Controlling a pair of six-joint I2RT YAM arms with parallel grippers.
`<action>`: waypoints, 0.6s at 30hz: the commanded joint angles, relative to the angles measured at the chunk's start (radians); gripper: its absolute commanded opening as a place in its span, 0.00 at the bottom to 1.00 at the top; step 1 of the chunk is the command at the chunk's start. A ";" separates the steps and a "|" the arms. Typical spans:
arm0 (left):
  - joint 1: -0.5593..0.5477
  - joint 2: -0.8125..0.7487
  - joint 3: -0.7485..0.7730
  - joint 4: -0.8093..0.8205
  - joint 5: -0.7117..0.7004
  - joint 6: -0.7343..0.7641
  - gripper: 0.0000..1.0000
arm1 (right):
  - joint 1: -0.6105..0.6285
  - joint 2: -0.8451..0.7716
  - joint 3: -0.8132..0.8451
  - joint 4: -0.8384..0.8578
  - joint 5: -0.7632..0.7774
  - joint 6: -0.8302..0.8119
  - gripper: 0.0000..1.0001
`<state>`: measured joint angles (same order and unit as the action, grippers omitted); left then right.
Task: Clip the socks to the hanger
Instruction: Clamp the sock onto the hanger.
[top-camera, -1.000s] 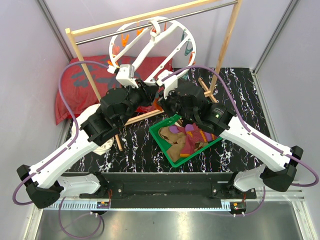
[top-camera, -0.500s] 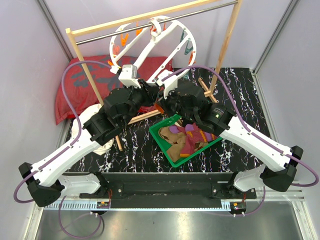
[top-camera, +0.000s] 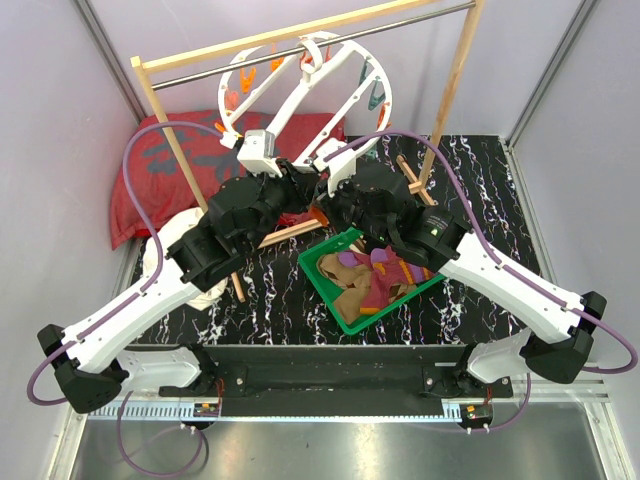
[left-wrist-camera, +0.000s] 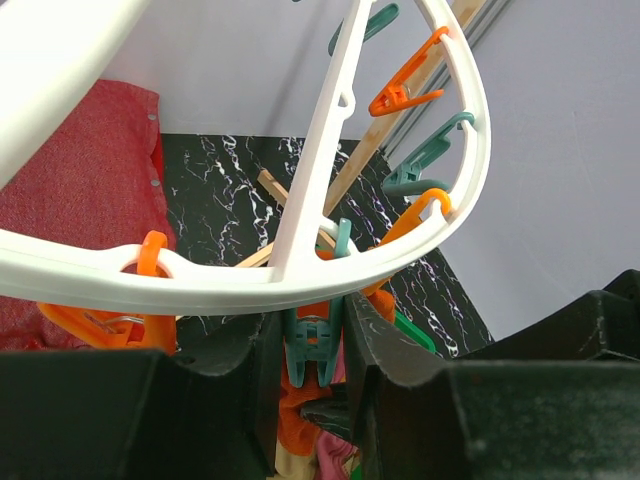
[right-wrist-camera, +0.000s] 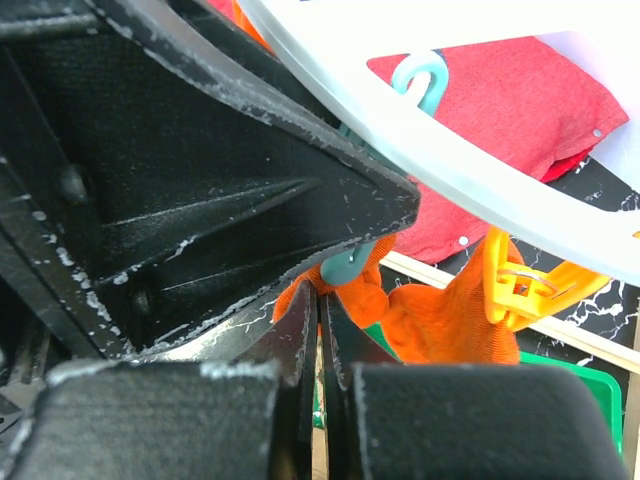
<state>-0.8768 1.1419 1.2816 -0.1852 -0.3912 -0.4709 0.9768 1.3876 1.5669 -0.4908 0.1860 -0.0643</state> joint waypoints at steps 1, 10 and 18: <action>-0.011 -0.002 -0.005 0.010 -0.018 0.018 0.07 | -0.006 -0.021 0.042 0.063 0.032 -0.009 0.00; -0.013 -0.014 -0.007 0.010 -0.017 0.015 0.53 | -0.007 -0.022 0.047 0.083 0.023 0.001 0.00; -0.013 -0.031 -0.004 0.010 -0.021 0.017 0.72 | -0.007 -0.022 0.038 0.107 0.010 0.014 0.02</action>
<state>-0.8768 1.1320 1.2816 -0.1940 -0.4255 -0.4576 0.9665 1.3849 1.5673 -0.4698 0.2085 -0.0628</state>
